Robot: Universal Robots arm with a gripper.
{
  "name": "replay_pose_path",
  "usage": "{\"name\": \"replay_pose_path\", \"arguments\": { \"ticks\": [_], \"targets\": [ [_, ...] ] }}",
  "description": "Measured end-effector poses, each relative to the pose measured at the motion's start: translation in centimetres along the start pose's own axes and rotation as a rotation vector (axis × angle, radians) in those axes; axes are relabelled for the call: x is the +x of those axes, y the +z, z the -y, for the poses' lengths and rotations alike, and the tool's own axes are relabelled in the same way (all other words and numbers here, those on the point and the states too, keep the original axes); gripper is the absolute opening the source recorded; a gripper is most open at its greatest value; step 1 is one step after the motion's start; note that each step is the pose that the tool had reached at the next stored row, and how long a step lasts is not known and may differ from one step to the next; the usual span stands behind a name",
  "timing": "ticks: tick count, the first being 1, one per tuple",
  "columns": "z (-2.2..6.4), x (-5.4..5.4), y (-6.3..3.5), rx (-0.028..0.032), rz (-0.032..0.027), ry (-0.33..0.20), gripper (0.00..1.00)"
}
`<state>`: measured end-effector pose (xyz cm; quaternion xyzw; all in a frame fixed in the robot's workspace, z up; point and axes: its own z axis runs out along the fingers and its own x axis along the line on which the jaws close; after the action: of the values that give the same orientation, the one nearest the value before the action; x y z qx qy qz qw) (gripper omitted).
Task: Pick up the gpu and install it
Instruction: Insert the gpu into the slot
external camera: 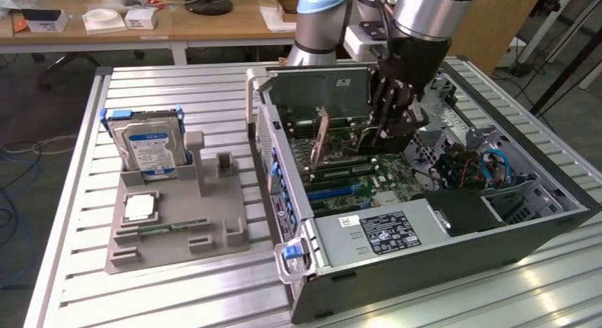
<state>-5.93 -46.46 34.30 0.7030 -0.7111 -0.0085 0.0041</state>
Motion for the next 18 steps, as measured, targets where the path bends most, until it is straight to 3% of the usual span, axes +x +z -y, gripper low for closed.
{"name": "replay_pose_path", "arguments": {
  "ticks": [18],
  "targets": [
    [-1.17,0.0,3.23,0.0,0.0001,0.0,0.26]
  ]
}}
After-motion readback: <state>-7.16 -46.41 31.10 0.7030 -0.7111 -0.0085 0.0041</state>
